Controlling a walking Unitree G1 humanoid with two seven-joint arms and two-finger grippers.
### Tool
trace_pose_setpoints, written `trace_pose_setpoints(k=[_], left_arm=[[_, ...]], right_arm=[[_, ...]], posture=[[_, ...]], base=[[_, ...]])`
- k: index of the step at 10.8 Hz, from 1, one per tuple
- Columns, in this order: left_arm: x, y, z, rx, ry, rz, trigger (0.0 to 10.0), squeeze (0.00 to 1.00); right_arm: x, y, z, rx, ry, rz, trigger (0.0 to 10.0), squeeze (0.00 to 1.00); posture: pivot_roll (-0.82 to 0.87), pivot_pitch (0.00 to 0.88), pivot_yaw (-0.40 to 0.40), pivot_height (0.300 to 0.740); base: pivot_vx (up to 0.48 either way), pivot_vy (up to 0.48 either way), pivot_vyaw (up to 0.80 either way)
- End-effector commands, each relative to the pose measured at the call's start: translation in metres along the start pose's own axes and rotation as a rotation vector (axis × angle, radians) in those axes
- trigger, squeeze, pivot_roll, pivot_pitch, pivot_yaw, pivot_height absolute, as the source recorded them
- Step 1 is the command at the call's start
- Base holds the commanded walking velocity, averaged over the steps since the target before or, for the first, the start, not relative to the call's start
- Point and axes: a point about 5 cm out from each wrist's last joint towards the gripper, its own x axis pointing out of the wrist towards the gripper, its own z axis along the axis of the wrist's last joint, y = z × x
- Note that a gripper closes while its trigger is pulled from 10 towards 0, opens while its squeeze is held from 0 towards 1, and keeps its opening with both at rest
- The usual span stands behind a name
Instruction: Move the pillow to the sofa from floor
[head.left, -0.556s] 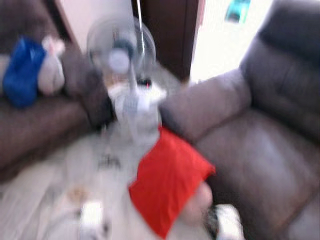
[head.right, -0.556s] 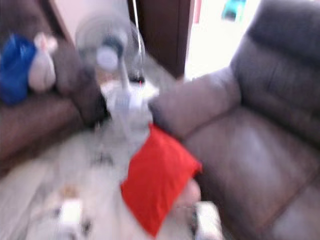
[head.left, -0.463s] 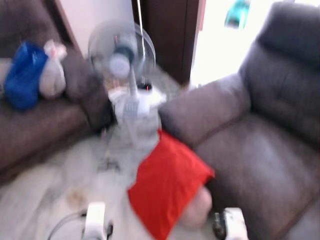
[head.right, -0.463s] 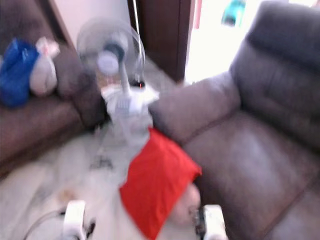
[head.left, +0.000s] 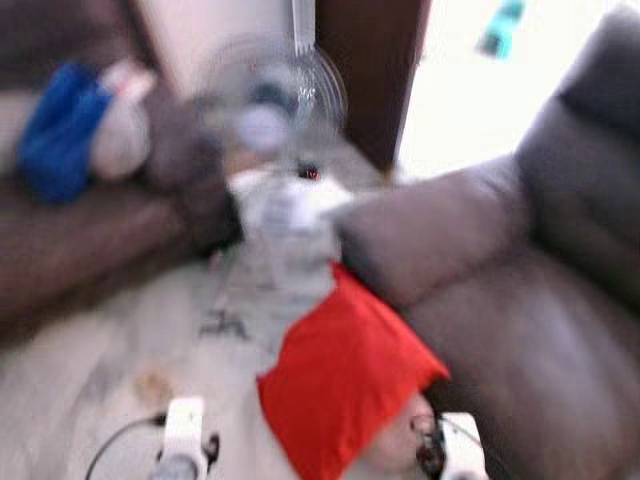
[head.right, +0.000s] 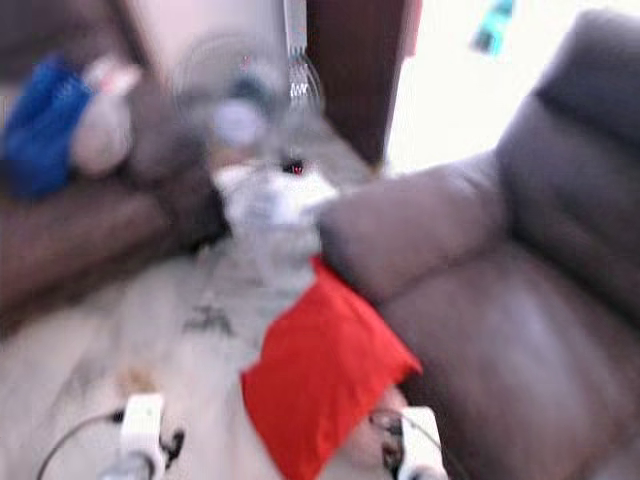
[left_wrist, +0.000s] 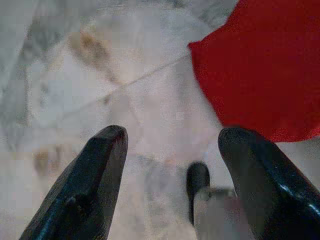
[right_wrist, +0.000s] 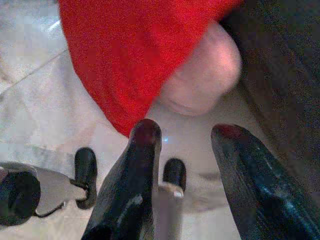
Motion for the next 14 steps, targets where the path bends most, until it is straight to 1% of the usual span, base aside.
trace_pose_setpoints(k=[1,2,4,5,7,8,9,11,13,14], left_arm=[[-0.003,0.003,-0.011,-0.004,0.035,0.030,10.0,0.00],[-0.003,0.002,-0.012,-0.008,0.036,0.034,10.0,0.00],[-0.003,-0.005,-0.012,-0.012,0.033,0.026,10.0,0.00],[-0.004,-0.010,-0.013,-0.014,0.036,0.019,10.0,0.00],[-0.004,-0.015,-0.015,-0.017,0.040,0.011,10.0,0.00],[-0.004,-0.016,-0.015,-0.023,0.039,0.011,10.0,0.00],[-0.004,-0.016,-0.015,-0.026,0.036,0.010,10.0,0.00],[-0.005,-0.020,-0.015,-0.025,0.030,-0.001,10.0,0.00],[-0.006,-0.025,-0.016,-0.022,0.029,-0.011,10.0,0.00],[-0.006,-0.026,-0.016,-0.018,0.028,-0.016,10.0,0.00]], right_arm=[[0.001,0.008,-0.002,-0.016,0.016,0.022,10.0,0.00],[0.001,0.007,-0.001,-0.023,0.017,0.022,10.0,0.00],[0.000,-0.001,0.000,-0.043,0.021,0.014,10.0,0.00],[-0.001,-0.009,0.001,-0.049,0.025,0.000,10.0,0.00],[-0.003,-0.018,0.004,-0.059,0.026,-0.017,10.0,0.00],[0.000,-0.012,0.011,-0.064,0.017,-0.010,10.0,0.00],[0.004,0.000,0.019,-0.065,0.002,0.006,10.0,0.00],[0.007,0.006,0.030,-0.067,-0.016,0.015,10.0,0.00],[0.004,-0.002,0.025,-0.091,-0.012,0.009,10.0,0.00],[0.004,-0.003,0.026,-0.096,-0.014,0.010,10.0,0.00]], posture=[[0.08,0.129,-0.029,0.740],[0.08,0.132,-0.042,0.740],[0.07,0.143,-0.069,0.740],[0.07,0.144,-0.078,0.740],[0.06,0.145,-0.091,0.740],[0.06,0.145,-0.094,0.740],[0.06,0.145,-0.097,0.740],[0.05,0.150,-0.102,0.740],[0.06,0.160,-0.108,0.740],[0.06,0.160,-0.108,0.740]], base=[[0.274,0.000,0.00],[0.000,0.000,0.00],[0.000,0.000,0.00],[0.000,0.000,0.00],[0.000,0.000,0.00],[0.000,0.000,0.00],[0.000,0.000,0.00],[0.000,0.000,0.00],[0.000,0.000,0.00],[0.000,0.000,0.00]])
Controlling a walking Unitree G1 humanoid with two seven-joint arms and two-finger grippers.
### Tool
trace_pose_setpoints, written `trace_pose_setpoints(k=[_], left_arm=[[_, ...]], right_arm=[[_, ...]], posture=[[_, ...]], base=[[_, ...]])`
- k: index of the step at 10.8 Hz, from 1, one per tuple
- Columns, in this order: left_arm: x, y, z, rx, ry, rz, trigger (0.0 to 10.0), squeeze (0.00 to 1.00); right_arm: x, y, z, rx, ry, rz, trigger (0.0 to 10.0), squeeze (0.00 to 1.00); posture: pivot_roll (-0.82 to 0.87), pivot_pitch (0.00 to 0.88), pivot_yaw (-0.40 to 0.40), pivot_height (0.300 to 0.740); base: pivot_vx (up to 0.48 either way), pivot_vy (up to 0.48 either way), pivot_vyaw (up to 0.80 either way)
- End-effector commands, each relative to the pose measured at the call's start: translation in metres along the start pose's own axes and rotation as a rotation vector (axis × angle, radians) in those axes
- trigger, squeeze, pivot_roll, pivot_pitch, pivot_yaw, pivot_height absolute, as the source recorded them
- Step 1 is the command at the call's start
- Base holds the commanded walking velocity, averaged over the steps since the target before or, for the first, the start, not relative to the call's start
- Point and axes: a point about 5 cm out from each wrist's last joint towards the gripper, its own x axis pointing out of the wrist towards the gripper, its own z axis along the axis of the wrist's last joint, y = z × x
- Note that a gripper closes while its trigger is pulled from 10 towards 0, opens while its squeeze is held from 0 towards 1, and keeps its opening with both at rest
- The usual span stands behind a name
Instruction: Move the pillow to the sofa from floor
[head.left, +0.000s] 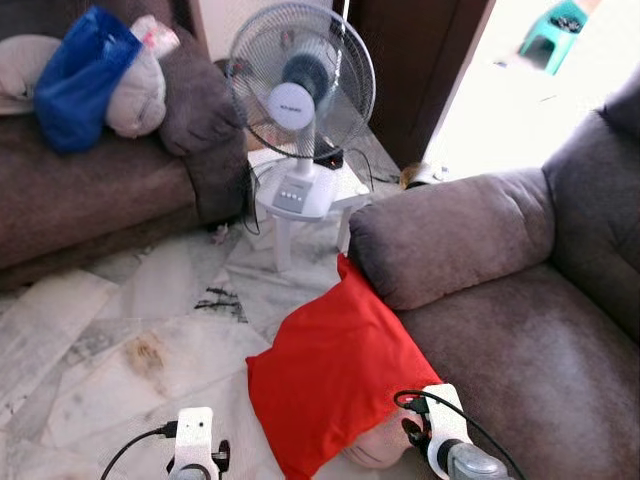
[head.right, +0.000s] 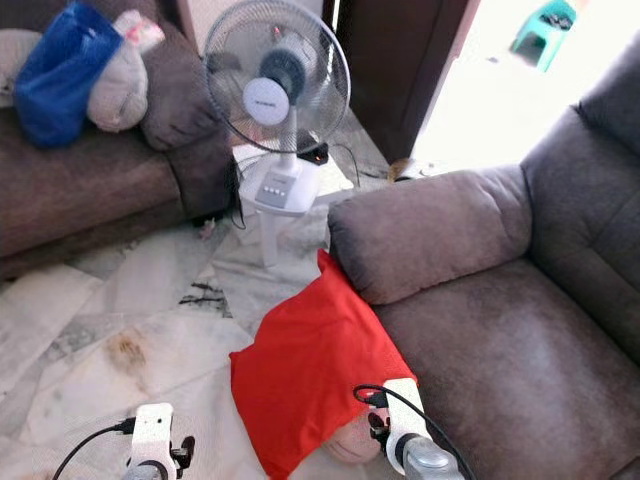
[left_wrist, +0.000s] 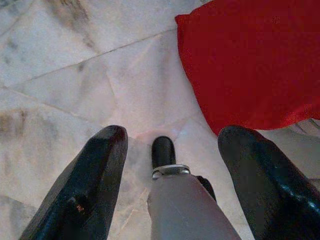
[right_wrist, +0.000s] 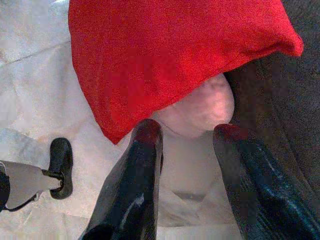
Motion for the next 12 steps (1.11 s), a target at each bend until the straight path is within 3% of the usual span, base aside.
trace_pose_setpoints(k=[1,3,4,5,6,8,10,12], left_arm=[[-0.003,-0.004,-0.008,0.025,0.015,-0.015,10.0,0.00],[-0.002,-0.018,0.007,0.077,-0.092,-0.065,10.0,0.00],[-0.004,-0.016,0.017,0.076,-0.193,-0.052,10.0,0.00],[-0.005,-0.009,0.032,0.087,-0.292,-0.033,10.0,0.00],[-0.007,-0.005,0.049,0.111,-0.397,-0.027,10.0,0.00],[-0.013,0.001,0.085,0.130,-0.578,-0.001,10.0,0.00],[-0.028,0.004,0.144,0.157,-0.817,0.032,10.0,0.00],[-0.039,0.001,0.170,0.172,-0.908,0.004,10.0,0.00]], right_arm=[[-0.002,-0.004,-0.007,-0.005,0.015,-0.009,10.0,0.00],[-0.003,-0.011,0.006,-0.064,-0.066,0.001,10.0,0.00],[-0.011,-0.032,0.009,-0.041,-0.154,-0.009,10.0,0.00],[-0.016,-0.040,0.008,-0.010,-0.198,-0.018,10.0,0.00],[-0.015,-0.038,0.014,-0.011,-0.238,-0.014,10.0,0.00],[-0.013,-0.029,0.054,0.032,-0.417,-0.009,10.0,0.00],[-0.025,-0.016,0.129,-0.019,-0.729,-0.042,10.0,0.00],[-0.038,-0.009,0.165,-0.026,-0.888,-0.050,10.0,0.00]], posture=[[0.05,0.164,-0.109,0.740],[0.03,0.194,-0.109,0.740],[0.02,0.201,-0.087,0.740],[0.03,0.204,-0.074,0.740],[0.04,0.198,-0.057,0.740],[0.03,0.183,-0.023,0.740],[0.02,0.151,0.022,0.740],[0.01,0.111,0.028,0.740]], base=[[0.000,0.000,0.00],[0.000,0.000,0.00],[0.000,0.000,0.00],[0.000,0.000,0.00],[0.000,0.000,0.00],[0.000,0.000,0.00],[0.000,0.000,0.00],[0.000,0.000,0.00]])
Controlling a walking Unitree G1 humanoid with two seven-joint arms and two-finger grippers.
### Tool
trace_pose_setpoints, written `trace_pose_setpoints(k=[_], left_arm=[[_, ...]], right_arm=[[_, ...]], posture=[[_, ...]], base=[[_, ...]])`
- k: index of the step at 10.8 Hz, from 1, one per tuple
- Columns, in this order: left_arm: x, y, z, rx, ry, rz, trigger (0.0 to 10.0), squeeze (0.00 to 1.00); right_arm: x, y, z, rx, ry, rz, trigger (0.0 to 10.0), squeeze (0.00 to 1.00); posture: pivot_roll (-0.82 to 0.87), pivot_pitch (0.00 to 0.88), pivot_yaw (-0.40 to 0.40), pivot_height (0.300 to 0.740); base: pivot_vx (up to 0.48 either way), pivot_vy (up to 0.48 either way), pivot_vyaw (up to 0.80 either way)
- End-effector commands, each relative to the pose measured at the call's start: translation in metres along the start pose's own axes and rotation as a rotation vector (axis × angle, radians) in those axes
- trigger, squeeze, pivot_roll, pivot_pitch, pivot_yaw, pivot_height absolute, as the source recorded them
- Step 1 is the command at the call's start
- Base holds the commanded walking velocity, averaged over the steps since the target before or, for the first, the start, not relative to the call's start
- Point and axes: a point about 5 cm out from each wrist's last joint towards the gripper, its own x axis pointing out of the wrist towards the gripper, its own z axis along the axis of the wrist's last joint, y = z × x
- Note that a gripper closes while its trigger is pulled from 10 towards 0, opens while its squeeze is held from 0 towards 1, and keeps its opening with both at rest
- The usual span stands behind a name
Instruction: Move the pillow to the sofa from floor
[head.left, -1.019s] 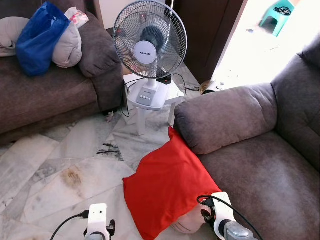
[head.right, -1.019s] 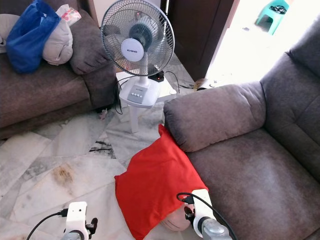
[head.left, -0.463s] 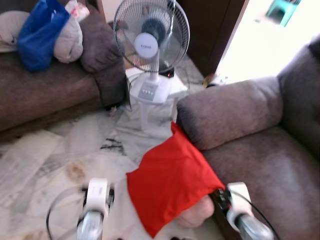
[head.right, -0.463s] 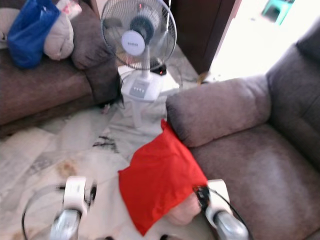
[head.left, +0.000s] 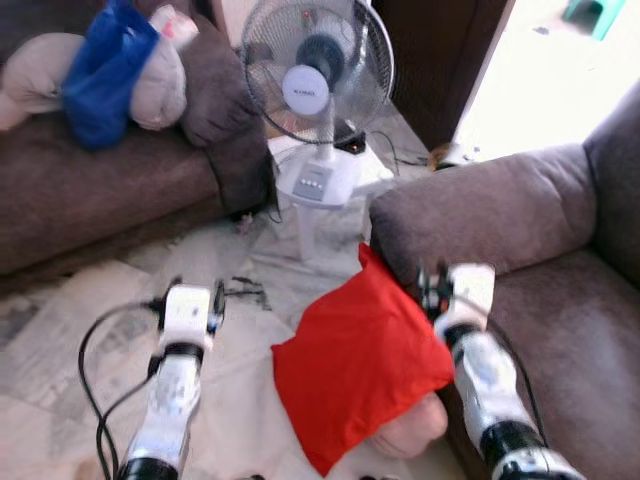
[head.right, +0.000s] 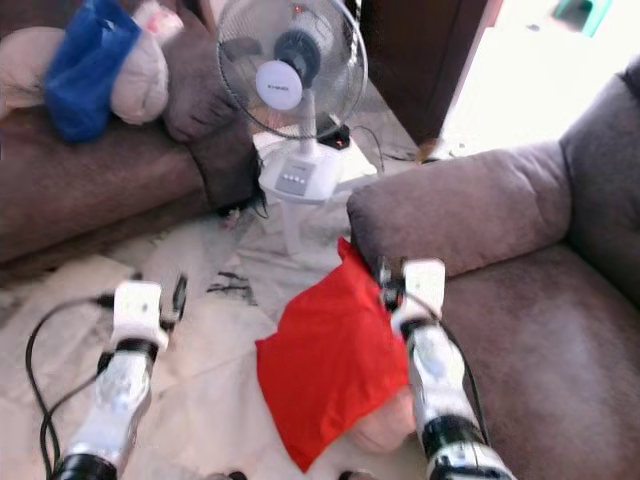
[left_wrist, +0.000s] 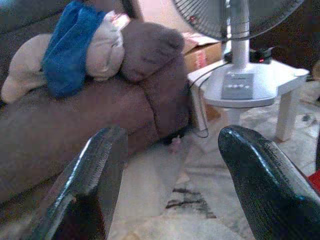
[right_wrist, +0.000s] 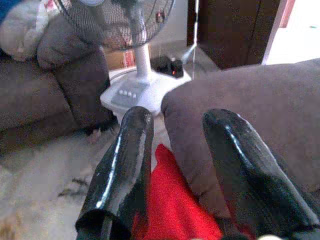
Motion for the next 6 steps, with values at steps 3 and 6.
trace_pose_setpoints(k=[3,6], left_arm=[[0.013,-0.008,0.023,0.016,-0.079,-0.023,10.0,0.00],[0.019,-0.018,0.035,0.051,-0.115,-0.082,10.0,0.00]], right_arm=[[-0.006,-0.002,-0.002,-0.010,-0.005,-0.005,10.0,0.00],[0.003,-0.007,0.010,-0.004,-0.030,-0.024,10.0,0.00]], posture=[[-0.01,0.025,-0.007,0.740],[0.01,0.006,-0.025,0.740]], base=[[0.000,0.000,0.00],[0.000,0.000,0.00]])
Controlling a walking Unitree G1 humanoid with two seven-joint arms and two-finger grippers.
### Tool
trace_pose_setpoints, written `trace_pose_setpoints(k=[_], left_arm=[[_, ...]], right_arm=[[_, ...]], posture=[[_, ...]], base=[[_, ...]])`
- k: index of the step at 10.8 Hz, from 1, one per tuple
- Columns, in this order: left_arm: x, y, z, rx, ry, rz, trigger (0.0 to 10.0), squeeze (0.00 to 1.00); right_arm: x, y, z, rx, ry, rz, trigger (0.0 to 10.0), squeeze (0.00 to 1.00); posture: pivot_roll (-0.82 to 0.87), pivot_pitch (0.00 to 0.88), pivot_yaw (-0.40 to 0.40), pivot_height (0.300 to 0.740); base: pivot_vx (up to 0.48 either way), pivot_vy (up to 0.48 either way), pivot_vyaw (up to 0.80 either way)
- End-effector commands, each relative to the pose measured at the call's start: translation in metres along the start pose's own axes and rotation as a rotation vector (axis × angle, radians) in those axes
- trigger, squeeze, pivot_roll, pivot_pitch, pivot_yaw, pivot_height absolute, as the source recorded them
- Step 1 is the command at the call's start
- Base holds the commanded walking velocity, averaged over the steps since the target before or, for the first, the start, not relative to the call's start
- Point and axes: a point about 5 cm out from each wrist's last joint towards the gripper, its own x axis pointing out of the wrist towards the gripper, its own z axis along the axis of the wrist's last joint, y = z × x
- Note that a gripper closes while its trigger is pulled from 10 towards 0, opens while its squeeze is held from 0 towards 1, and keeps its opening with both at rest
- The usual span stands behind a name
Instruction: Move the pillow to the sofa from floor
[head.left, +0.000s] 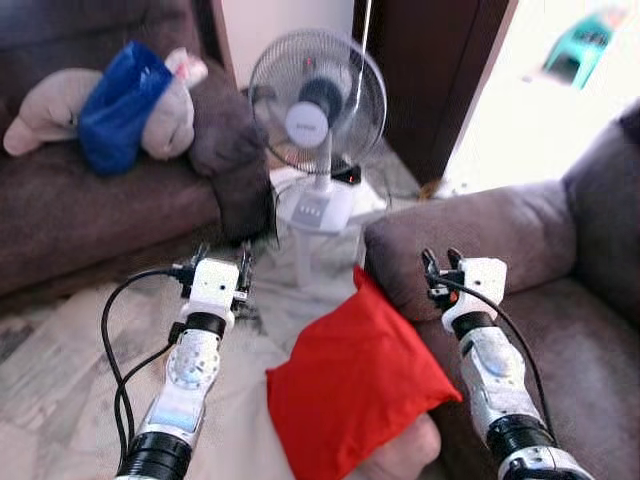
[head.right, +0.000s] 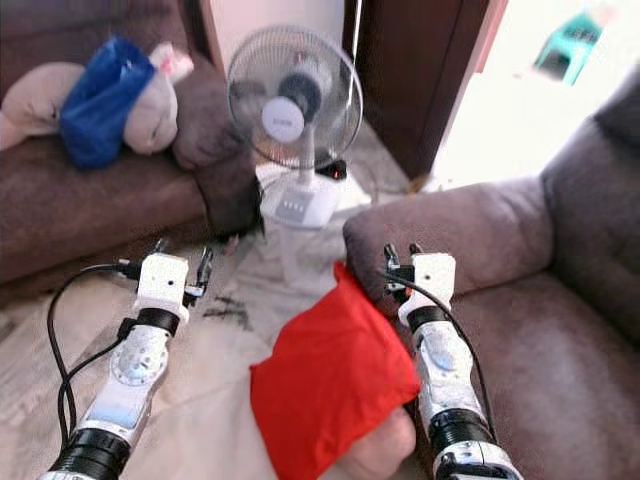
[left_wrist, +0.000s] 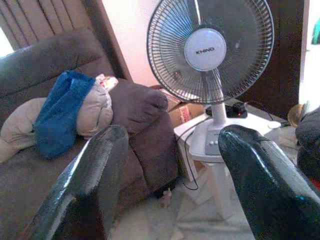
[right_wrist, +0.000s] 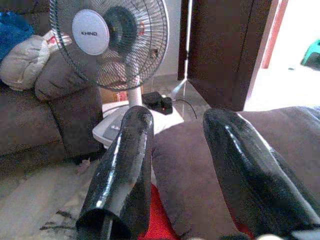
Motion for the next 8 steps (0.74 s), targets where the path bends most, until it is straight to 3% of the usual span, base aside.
trace_pose_setpoints(k=[1,3,8], left_arm=[[0.0004,0.0043,0.0004,0.004,0.005,0.008,10.0,0.00],[-0.0004,0.0111,-0.0025,-0.006,0.022,0.050,10.0,0.00],[-0.0017,0.0096,0.0005,-0.009,0.025,0.051,10.0,0.00]], right_arm=[[0.0029,0.0044,0.0022,0.016,-0.001,0.001,10.0,0.00],[0.0030,0.0098,0.0001,0.012,0.011,0.014,10.0,0.00],[0.0046,0.0061,-0.0023,-0.008,0.056,-0.020,10.0,0.00]], posture=[[0.01,0.015,-0.027,0.740],[0.00,0.061,-0.026,0.740],[0.01,0.108,-0.024,0.736]], base=[[0.000,0.000,0.00],[0.000,0.000,0.00],[0.000,0.000,0.00]])
